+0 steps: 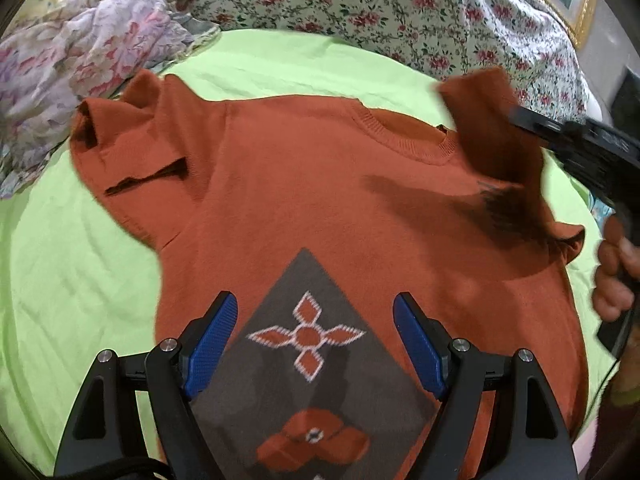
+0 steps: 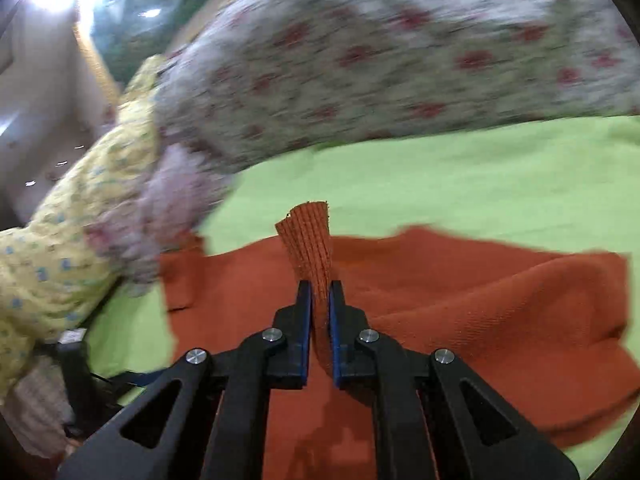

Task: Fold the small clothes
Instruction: 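Grasp the sleeve cuff of the orange sweater with the right tool, then fold the held sleeve across the sweater back and open the right tool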

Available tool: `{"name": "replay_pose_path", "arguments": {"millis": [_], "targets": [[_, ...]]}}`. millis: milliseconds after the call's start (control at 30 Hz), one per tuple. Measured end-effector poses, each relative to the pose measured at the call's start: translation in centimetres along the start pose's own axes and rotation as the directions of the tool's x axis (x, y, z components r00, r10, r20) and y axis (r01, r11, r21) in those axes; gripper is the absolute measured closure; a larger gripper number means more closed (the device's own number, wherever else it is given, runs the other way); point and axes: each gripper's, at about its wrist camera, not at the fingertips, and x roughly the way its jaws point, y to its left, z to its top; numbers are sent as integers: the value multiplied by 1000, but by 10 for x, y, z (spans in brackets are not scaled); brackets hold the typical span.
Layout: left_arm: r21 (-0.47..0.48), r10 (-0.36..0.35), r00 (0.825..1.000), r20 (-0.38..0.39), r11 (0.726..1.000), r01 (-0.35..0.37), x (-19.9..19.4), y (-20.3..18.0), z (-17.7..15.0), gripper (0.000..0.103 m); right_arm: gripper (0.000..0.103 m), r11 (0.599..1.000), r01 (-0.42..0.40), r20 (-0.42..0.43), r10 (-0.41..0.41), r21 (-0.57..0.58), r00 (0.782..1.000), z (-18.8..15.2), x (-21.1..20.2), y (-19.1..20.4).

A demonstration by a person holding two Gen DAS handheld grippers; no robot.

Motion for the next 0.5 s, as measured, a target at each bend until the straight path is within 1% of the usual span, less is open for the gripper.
{"name": "replay_pose_path", "arguments": {"millis": [67, 133, 167, 233, 267, 333, 400, 433, 467, 500], "targets": [[-10, 0, 1000, -2, 1000, 0, -4, 6, -4, 22, 94, 998, -61, -27, 61, 1, 998, -7, 28, 29], [-29, -10, 1000, -3, 1000, 10, -7, 14, -5, 22, 94, 990, -136, -67, 138, 36, 988, -16, 56, 47], [-42, -15, 1000, -4, 999, 15, -8, 17, -4, 22, 94, 987, -156, -83, 159, 41, 984, -21, 68, 55], [-64, -31, 1000, -3, 997, 30, -8, 24, -2, 22, 94, 985, -167, -115, 172, 47, 978, -31, 89, 64], [-71, -39, 999, 0, 997, 39, -8, 26, 0, 22, 92, 984, -169, -136, 175, 56, 975, -35, 99, 65], [-86, -63, 998, 6, 994, 64, -6, 30, 6, 22, 90, 984, -159, -166, 170, 76, 971, -41, 111, 63], [-101, -100, 995, 8, 990, 101, 0, 29, 15, 22, 71, 983, -141, -219, 164, 118, 962, -48, 118, 56], [-106, -118, 993, 5, 987, 118, 5, 28, 19, 22, 67, 982, -137, -229, 165, 133, 959, -51, 117, 54], [-112, -133, 991, -4, 985, 132, 11, 25, 22, 22, 60, 980, -136, -222, 166, 143, 961, -53, 112, 51], [-119, -145, 989, -13, 983, 143, 18, 24, 25, 22, 57, 980, -136, -203, 163, 144, 965, -53, 104, 48]]}}
